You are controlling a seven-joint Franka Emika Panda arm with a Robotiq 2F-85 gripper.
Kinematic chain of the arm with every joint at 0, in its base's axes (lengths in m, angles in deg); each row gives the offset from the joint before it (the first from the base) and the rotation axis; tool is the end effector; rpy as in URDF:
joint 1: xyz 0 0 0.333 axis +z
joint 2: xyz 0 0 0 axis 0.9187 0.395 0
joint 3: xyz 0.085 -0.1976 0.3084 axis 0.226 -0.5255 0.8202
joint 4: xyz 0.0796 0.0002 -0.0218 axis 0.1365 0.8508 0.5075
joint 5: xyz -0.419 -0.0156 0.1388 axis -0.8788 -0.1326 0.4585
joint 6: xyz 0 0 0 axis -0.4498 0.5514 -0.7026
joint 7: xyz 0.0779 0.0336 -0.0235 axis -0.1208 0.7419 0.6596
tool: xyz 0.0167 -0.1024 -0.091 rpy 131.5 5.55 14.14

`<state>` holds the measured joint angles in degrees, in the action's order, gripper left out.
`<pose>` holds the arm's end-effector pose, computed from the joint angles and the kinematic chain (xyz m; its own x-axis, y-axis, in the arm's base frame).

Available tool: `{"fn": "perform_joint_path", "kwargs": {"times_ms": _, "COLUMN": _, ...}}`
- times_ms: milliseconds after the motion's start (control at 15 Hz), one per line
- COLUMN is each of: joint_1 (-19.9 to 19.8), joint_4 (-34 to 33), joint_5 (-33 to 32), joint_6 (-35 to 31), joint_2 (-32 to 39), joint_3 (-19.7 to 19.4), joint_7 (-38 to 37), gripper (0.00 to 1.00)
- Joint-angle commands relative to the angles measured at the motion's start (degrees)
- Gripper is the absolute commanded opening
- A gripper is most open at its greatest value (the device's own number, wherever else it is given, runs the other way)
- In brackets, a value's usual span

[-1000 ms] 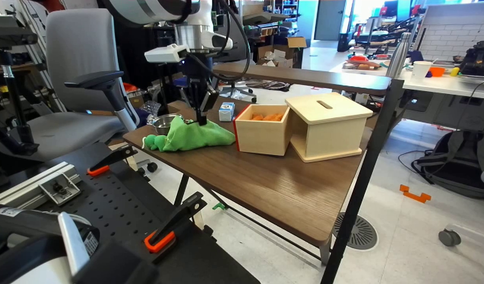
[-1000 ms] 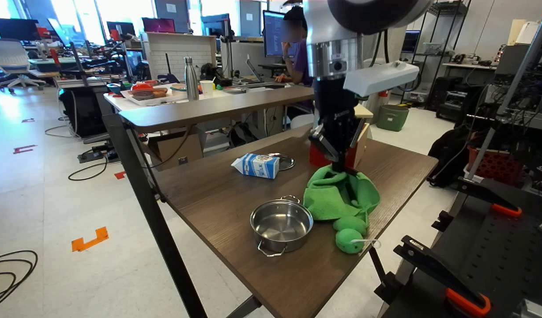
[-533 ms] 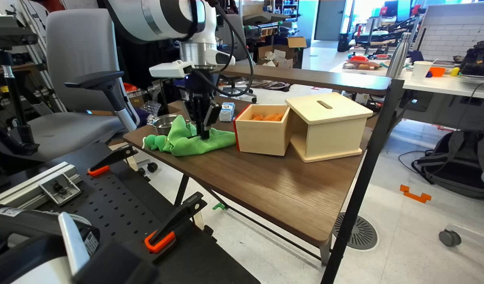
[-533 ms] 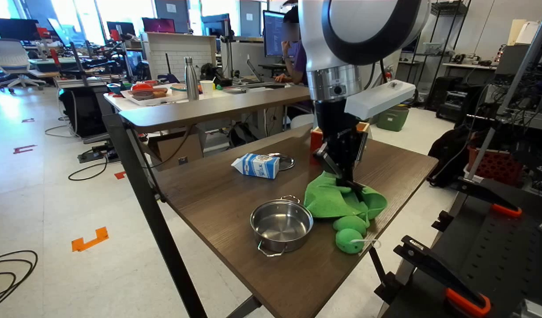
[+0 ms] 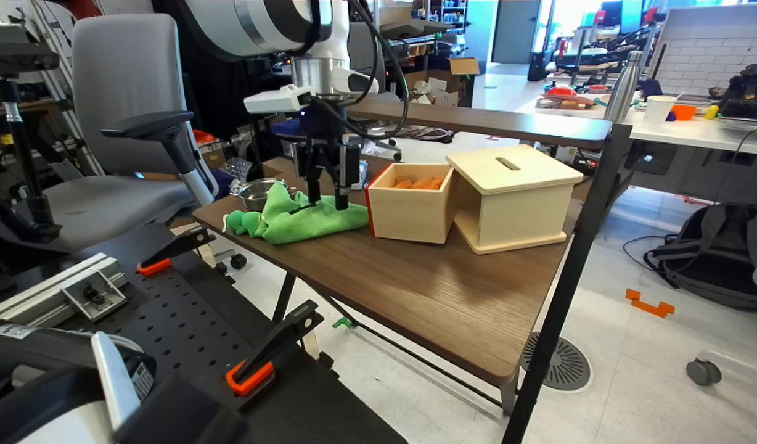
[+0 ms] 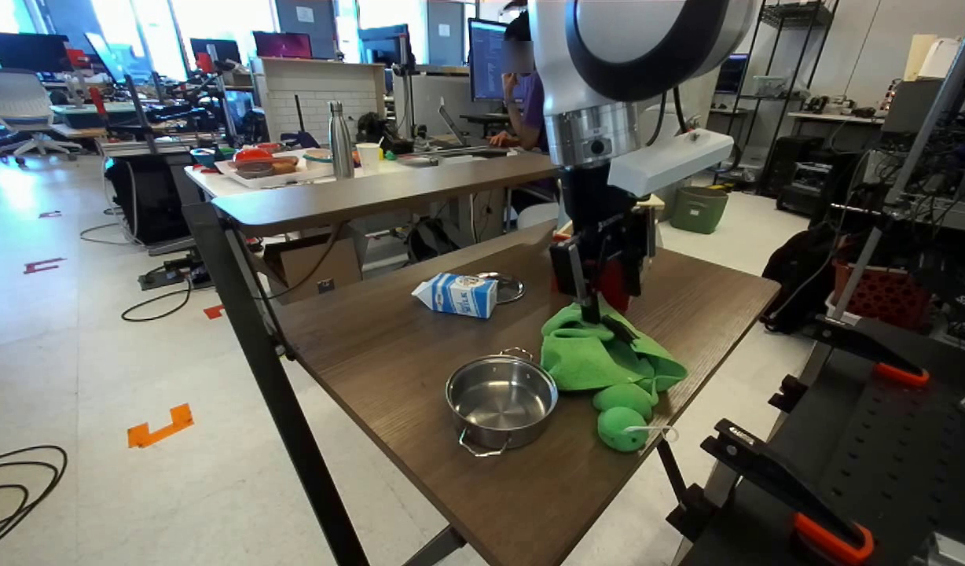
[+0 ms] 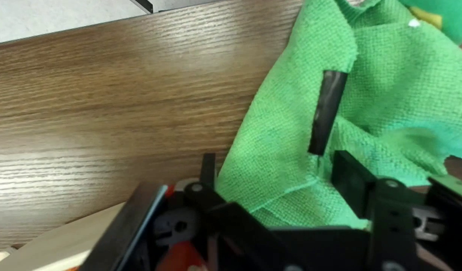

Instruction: Move the green cloth slightly to the left

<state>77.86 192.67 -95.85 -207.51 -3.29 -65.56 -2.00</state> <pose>0.6139 0.0811 0.1292 0.9807 -0.0178 -0.1948 0.0148 -0.9862 0.1651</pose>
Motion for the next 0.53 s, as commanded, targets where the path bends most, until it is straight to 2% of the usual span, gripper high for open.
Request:
{"fn": "perform_joint_path", "kwargs": {"times_ms": 0, "joint_1": -0.5, "joint_4": 2.3, "joint_5": -0.9, "joint_6": 1.5, "joint_2": -5.9, "joint_3": 0.1, "joint_7": 0.5, "gripper": 1.00}}
{"fn": "perform_joint_path", "kwargs": {"times_ms": 267, "joint_1": -2.1, "joint_4": 7.6, "joint_5": -0.1, "joint_6": 1.6, "joint_2": -15.3, "joint_3": 1.3, "joint_7": 4.2, "gripper": 1.00}}
{"fn": "perform_joint_path", "kwargs": {"times_ms": 333, "joint_1": -1.4, "joint_4": 3.2, "joint_5": -0.5, "joint_6": 1.1, "joint_2": -9.1, "joint_3": 1.1, "joint_7": 1.6, "gripper": 1.00}}
{"fn": "perform_joint_path", "kwargs": {"times_ms": 467, "joint_1": -2.1, "joint_4": 5.4, "joint_5": -0.5, "joint_6": 1.4, "joint_2": -13.1, "joint_3": 1.5, "joint_7": 2.6, "gripper": 1.00}}
